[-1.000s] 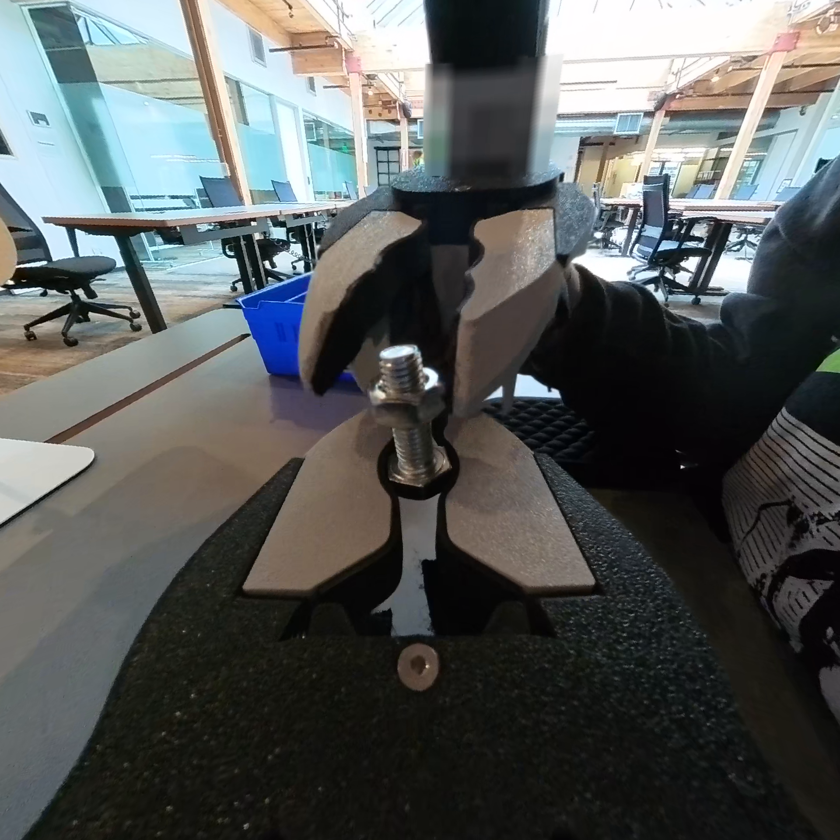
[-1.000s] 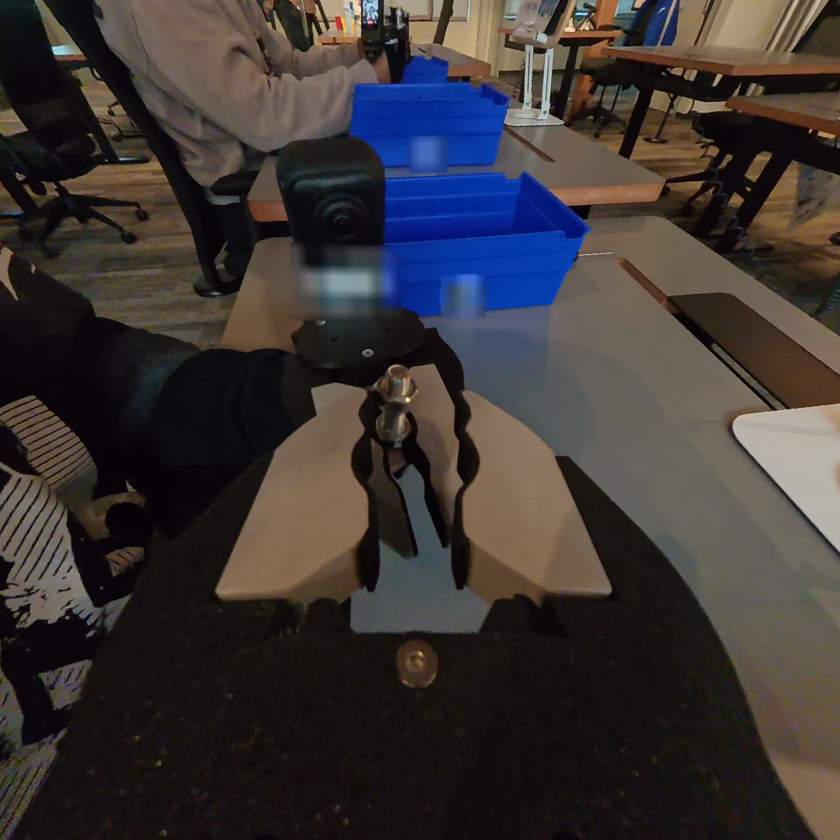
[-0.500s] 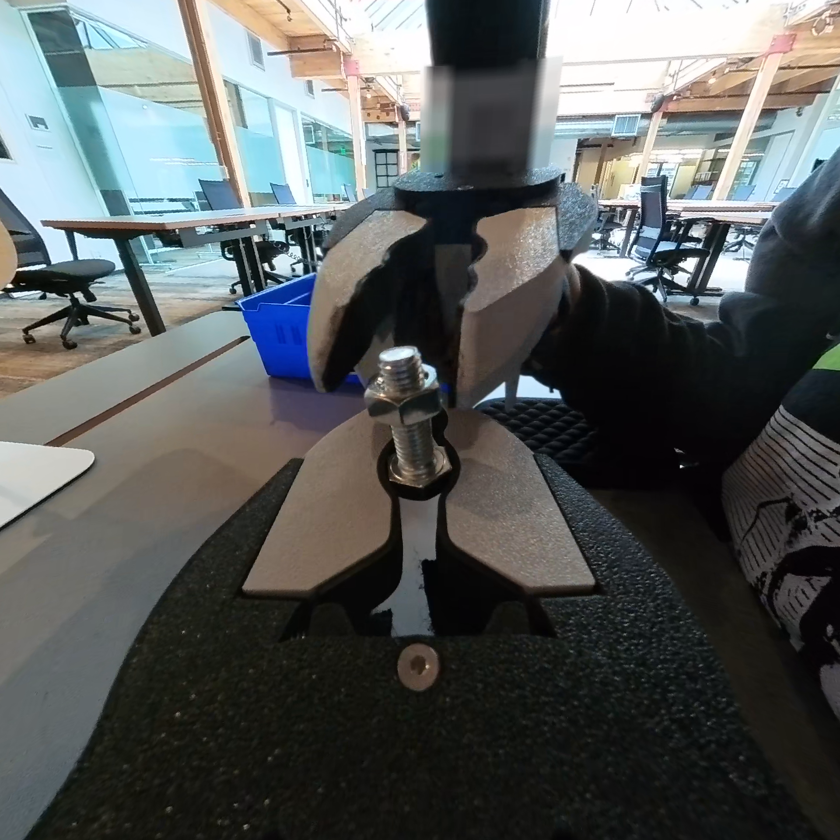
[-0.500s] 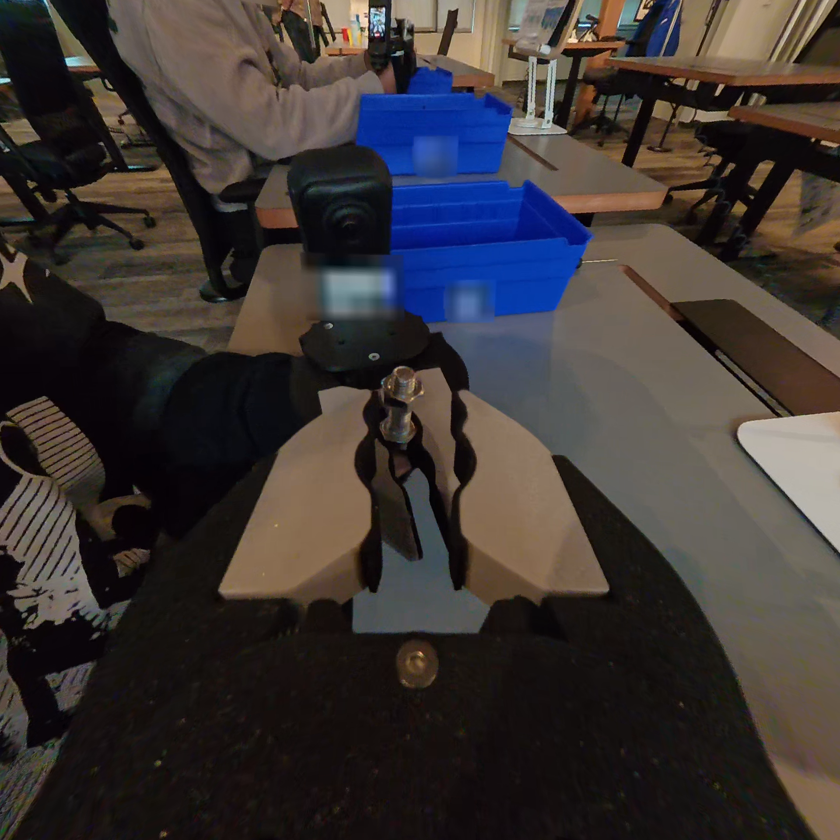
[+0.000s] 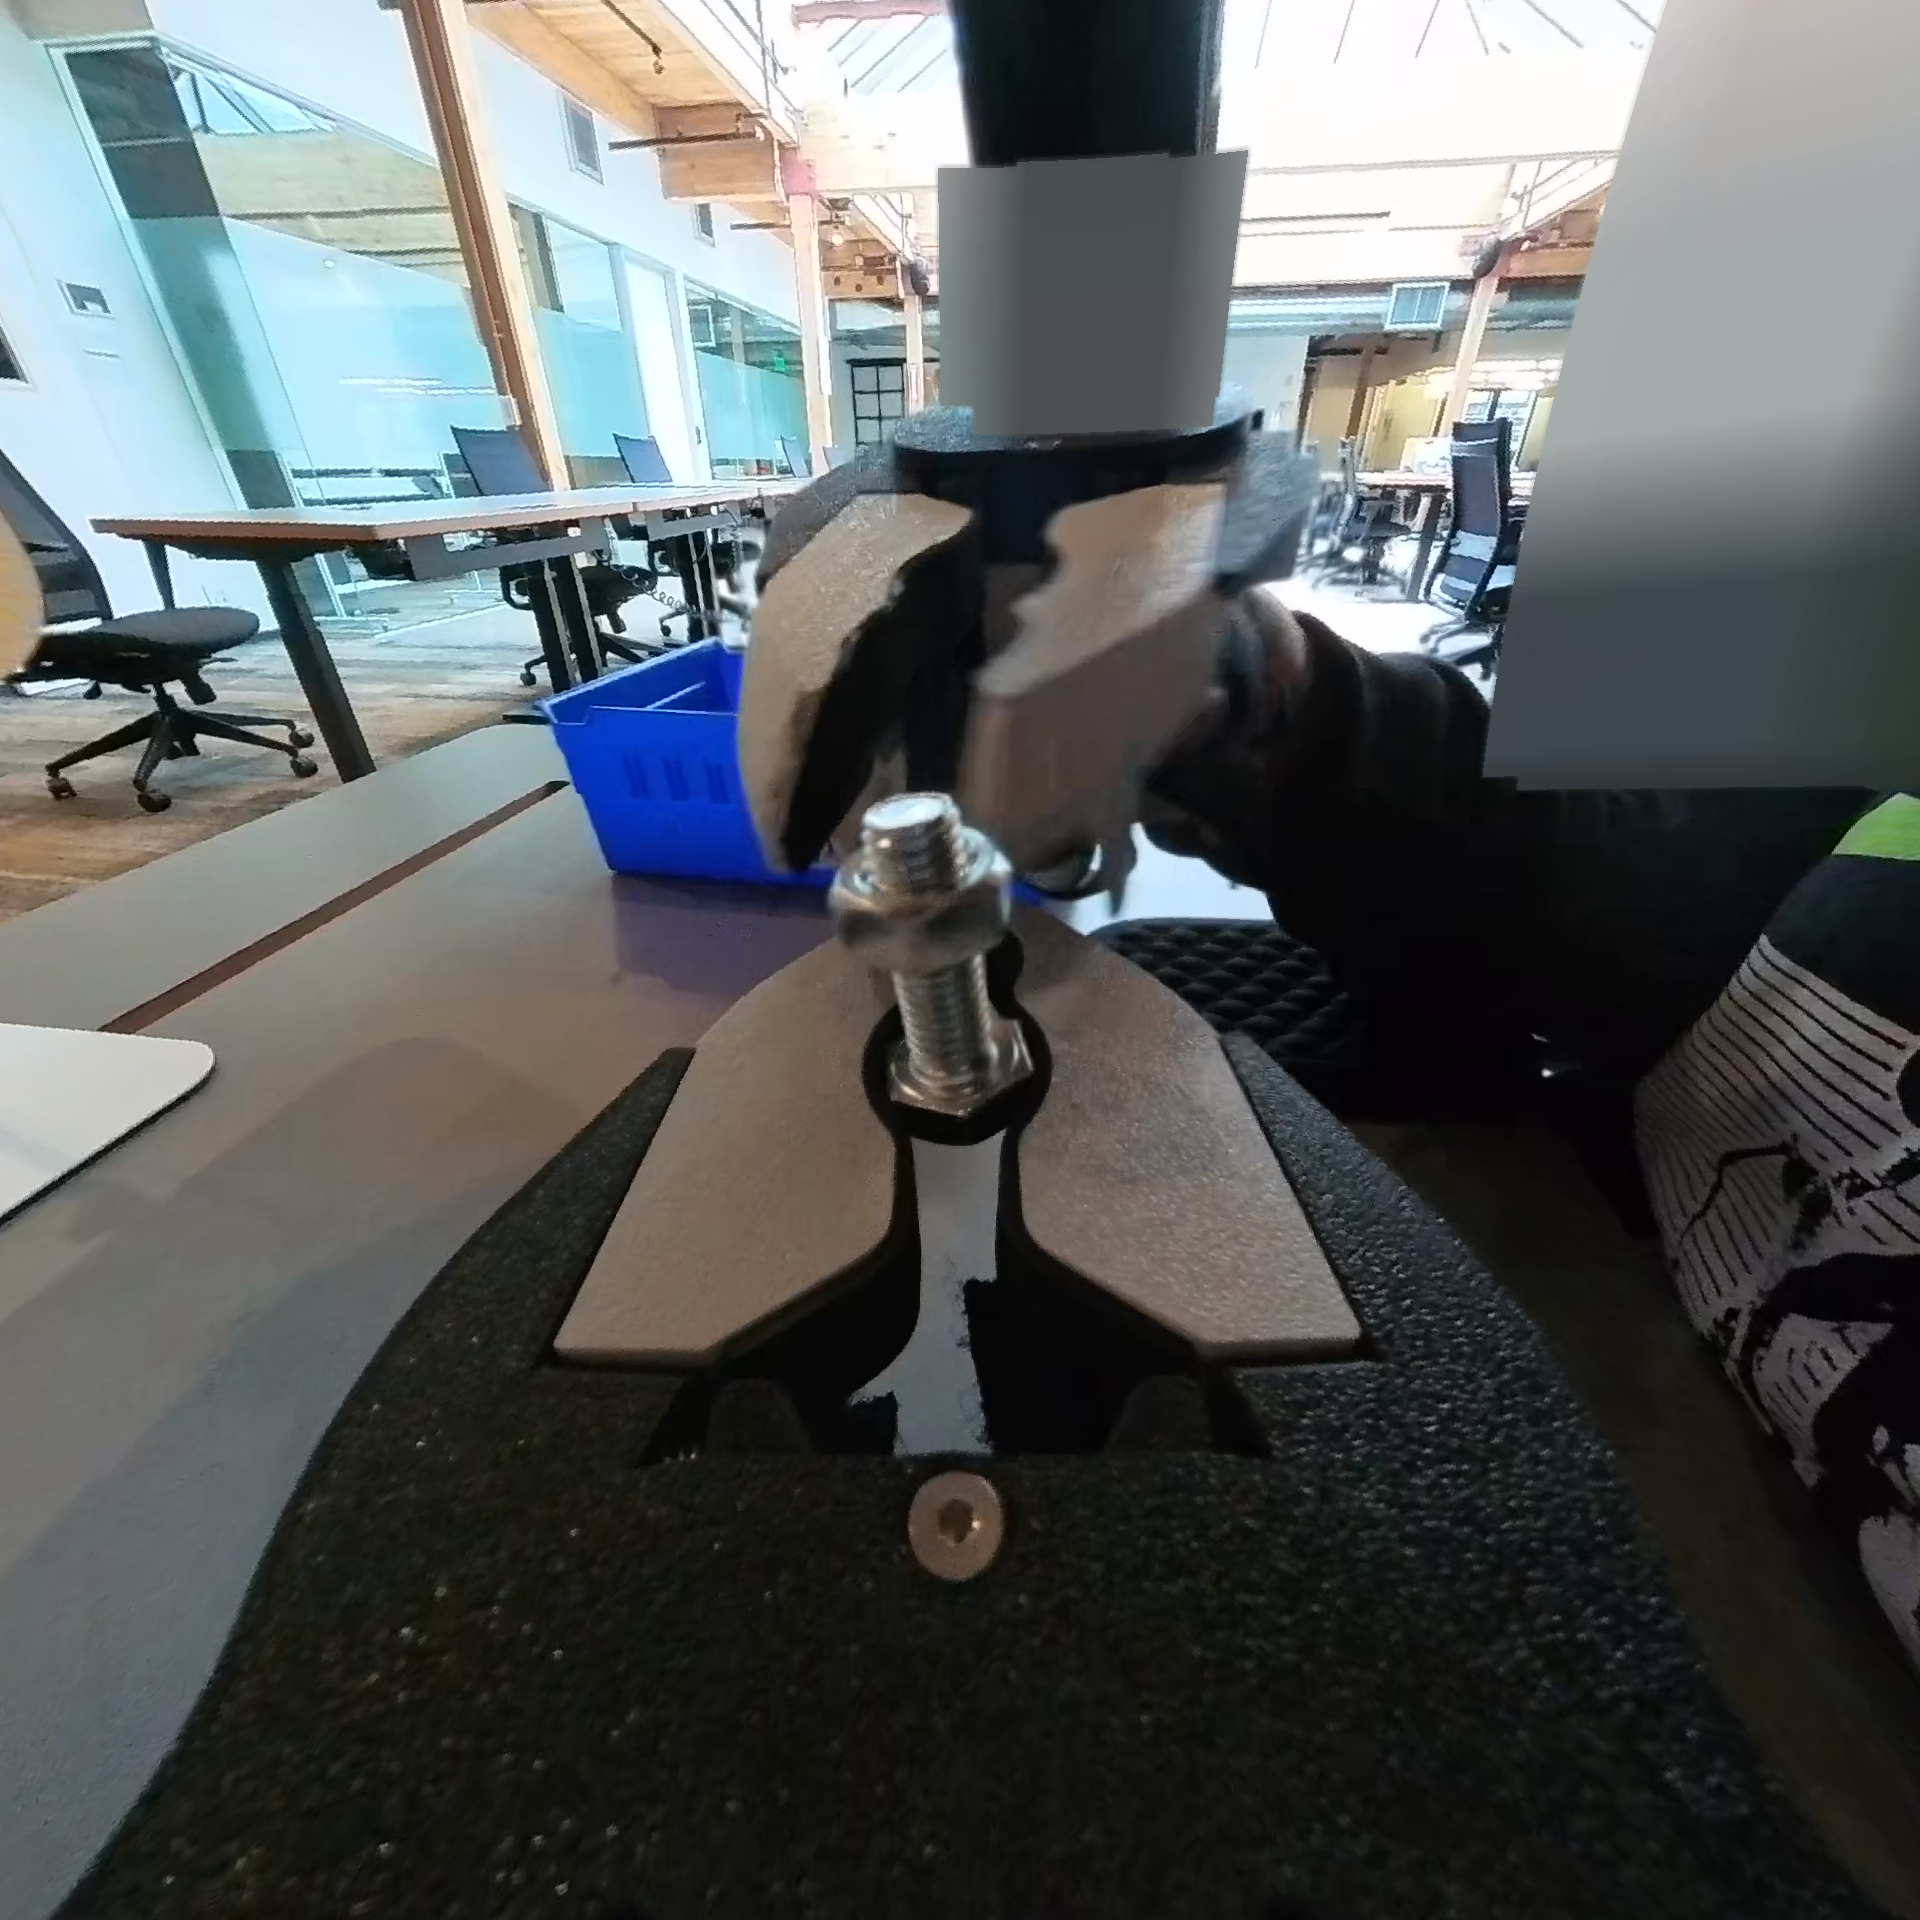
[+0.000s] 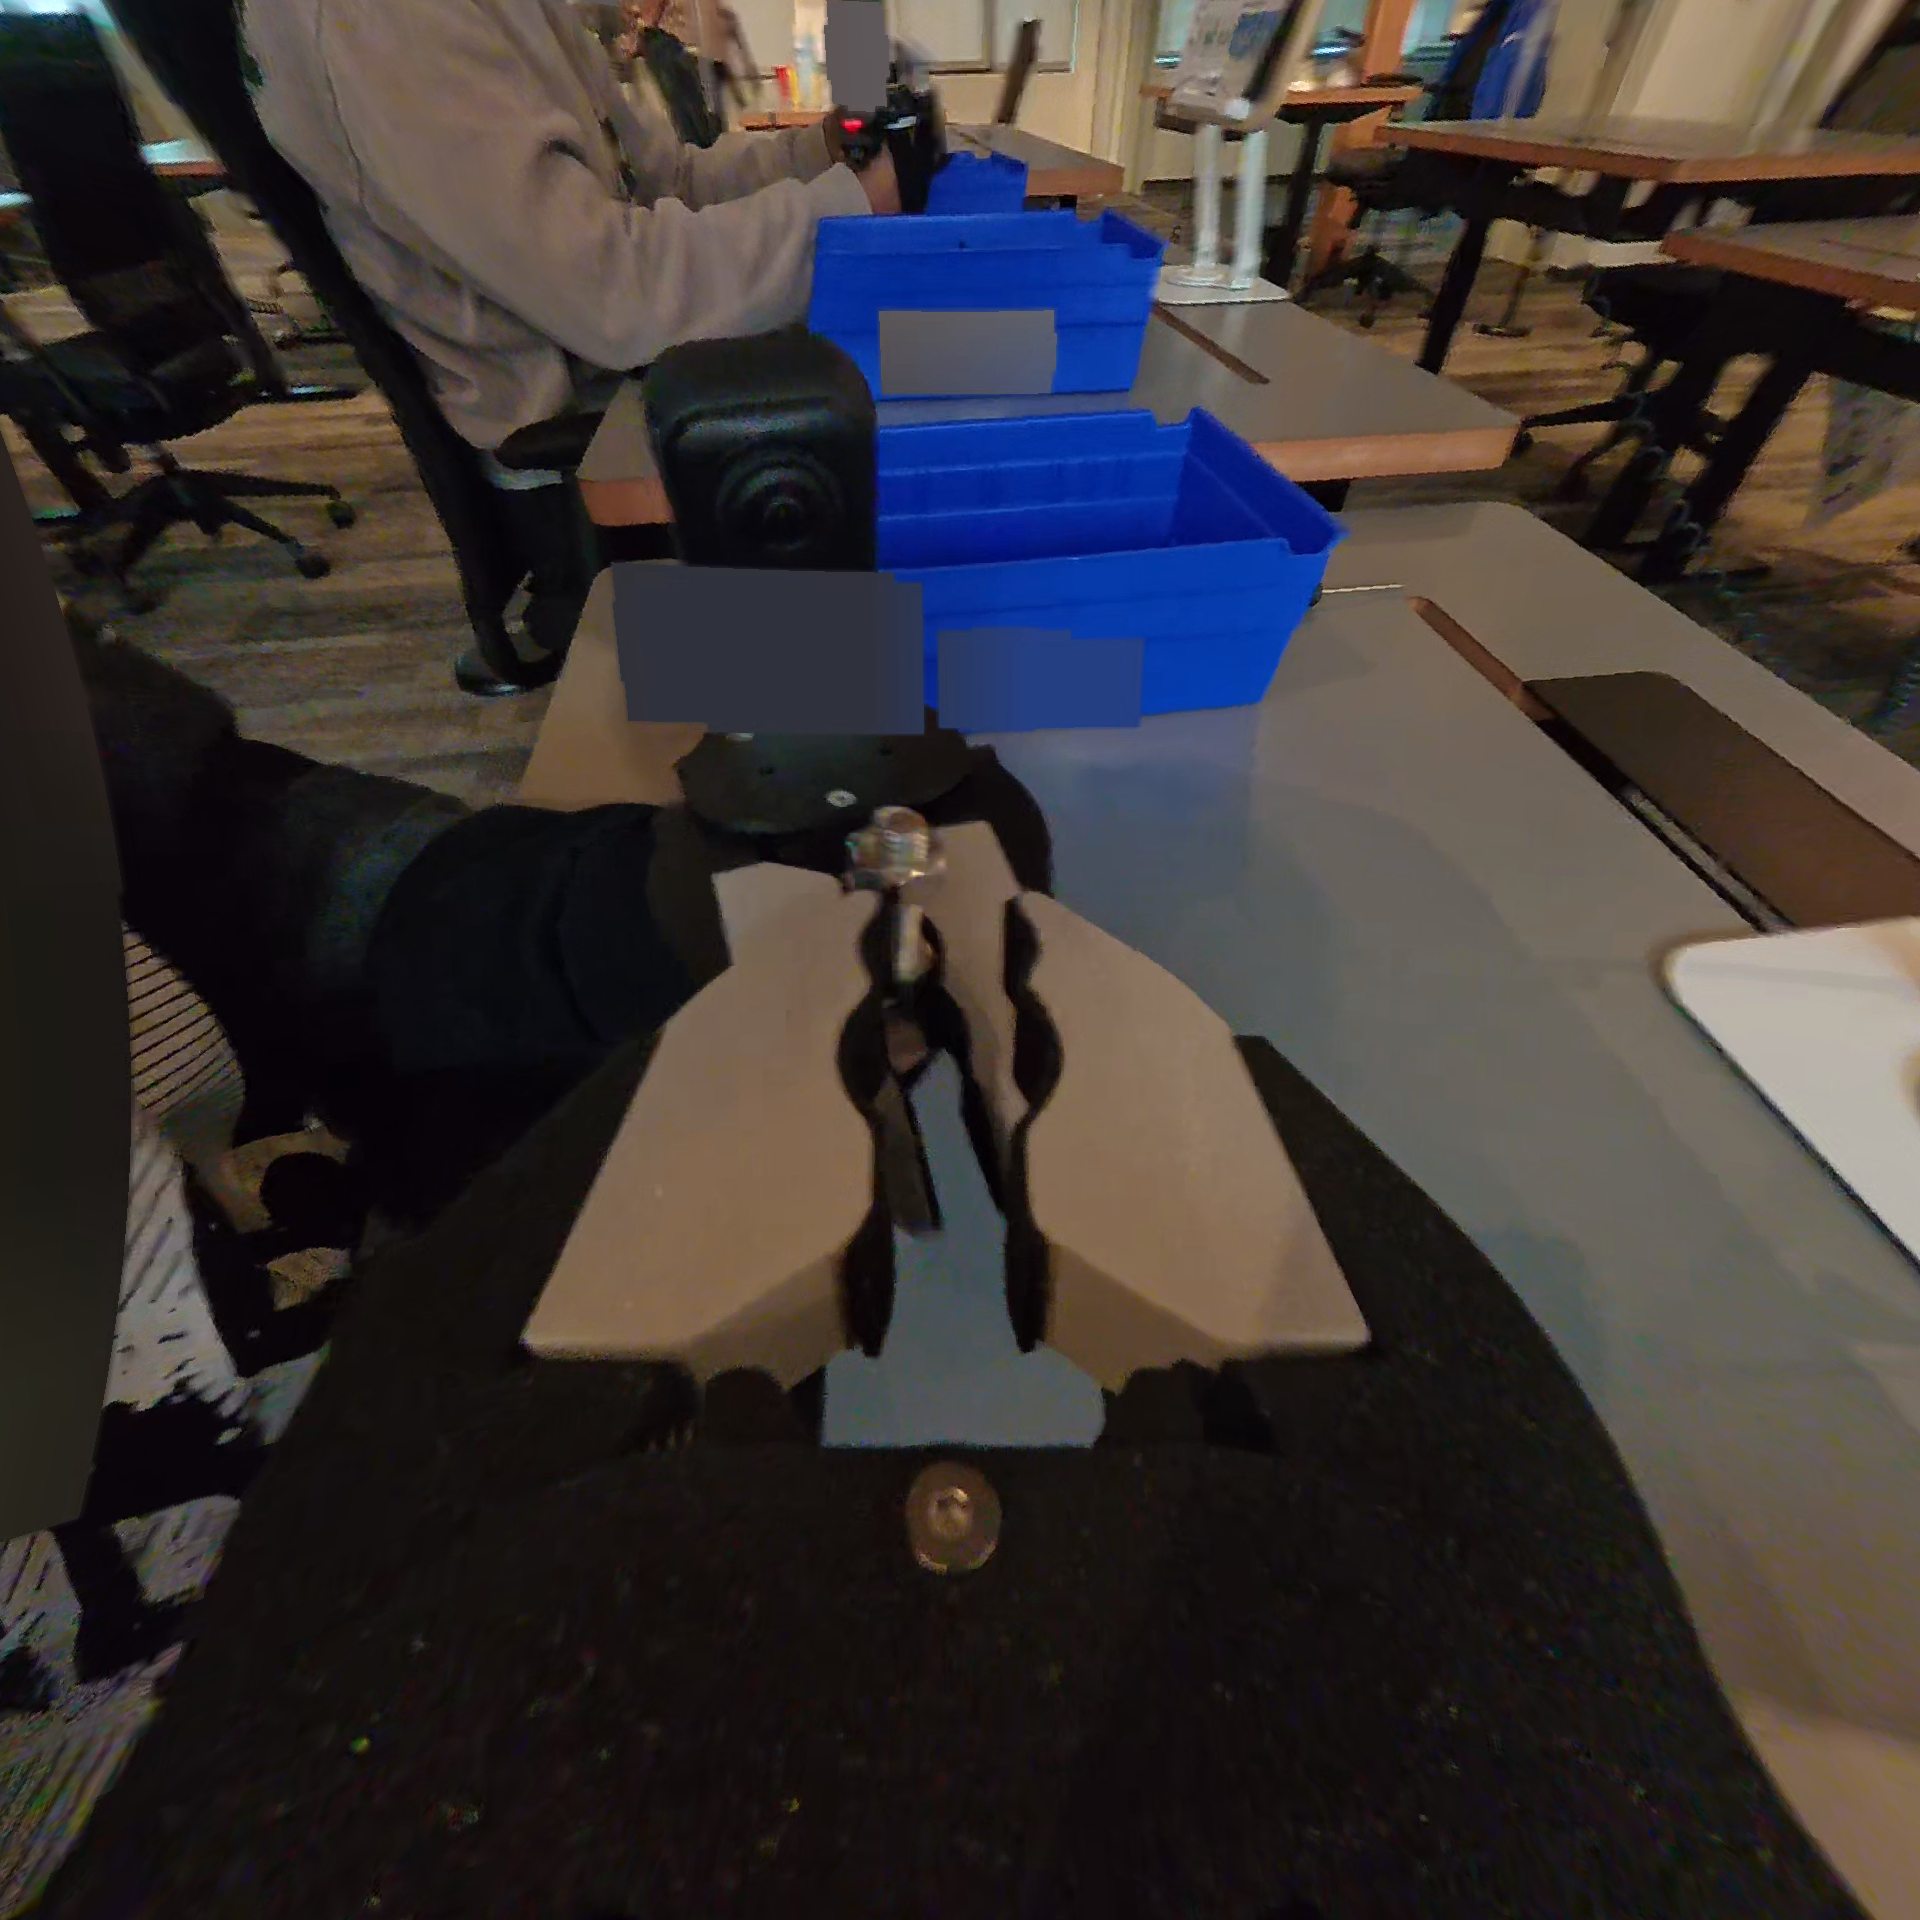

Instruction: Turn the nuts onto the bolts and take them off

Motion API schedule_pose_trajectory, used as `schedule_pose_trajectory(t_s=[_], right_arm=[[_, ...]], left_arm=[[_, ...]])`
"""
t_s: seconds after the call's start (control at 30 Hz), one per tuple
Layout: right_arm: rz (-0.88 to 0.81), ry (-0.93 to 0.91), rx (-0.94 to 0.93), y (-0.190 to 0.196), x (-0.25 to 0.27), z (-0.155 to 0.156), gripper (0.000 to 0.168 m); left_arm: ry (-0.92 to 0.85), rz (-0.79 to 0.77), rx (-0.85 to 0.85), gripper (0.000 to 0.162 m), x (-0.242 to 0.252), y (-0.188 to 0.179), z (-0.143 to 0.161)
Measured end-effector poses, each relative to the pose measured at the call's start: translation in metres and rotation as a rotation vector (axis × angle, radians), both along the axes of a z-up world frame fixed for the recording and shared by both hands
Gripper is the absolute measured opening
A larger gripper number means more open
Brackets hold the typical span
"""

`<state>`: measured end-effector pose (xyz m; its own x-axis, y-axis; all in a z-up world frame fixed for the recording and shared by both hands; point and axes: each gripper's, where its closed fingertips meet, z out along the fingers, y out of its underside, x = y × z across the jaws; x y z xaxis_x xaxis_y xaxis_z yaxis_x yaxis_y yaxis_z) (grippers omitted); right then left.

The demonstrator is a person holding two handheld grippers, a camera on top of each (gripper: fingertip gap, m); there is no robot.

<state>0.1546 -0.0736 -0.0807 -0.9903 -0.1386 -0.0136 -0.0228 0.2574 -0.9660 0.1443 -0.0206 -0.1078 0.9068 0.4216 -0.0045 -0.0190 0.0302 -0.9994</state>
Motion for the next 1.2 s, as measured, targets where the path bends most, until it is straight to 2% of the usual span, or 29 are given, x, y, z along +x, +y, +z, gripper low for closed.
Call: schedule_pose_trajectory(t_s=[0.03, 0.17, 0.4, 0.8, 1.03, 1.07, 1.1, 1.2], right_arm=[[-0.049, 0.015, -0.004, 0.004, -0.009, 0.001, 0.007], [-0.056, -0.020, -0.044, 0.013, -0.015, 0.005, 0.015], [-0.001, 0.009, -0.020, 0.004, -0.001, 0.000, 0.028], [0.002, 0.007, 0.015, -0.015, 0.009, -0.006, 0.035], [-0.027, 0.022, 0.016, -0.004, 0.001, -0.003, 0.027], [-0.057, 0.027, 0.010, 0.000, -0.005, -0.002, 0.013], [-0.082, 0.032, -0.005, 0.004, -0.011, 0.001, 0.008], [-0.072, 0.000, -0.036, 0.009, -0.011, 0.006, 0.013]], left_arm=[[0.003, -0.002, 0.008, 0.010, 0.001, -0.001, 0.001], [0.004, 0.001, 0.012, 0.010, 0.000, -0.001, 0.002], [0.007, 0.002, 0.004, 0.011, 0.000, 0.000, 0.001], [0.008, -0.002, -0.007, 0.014, 0.000, 0.002, 0.000], [0.012, -0.003, 0.005, 0.010, 0.001, 0.000, 0.003], [0.015, -0.004, 0.007, 0.010, 0.001, 0.000, 0.003], [0.016, -0.006, 0.008, 0.010, 0.001, 0.000, 0.003], [0.016, -0.009, 0.005, 0.010, 0.002, 0.002, 0.003]])
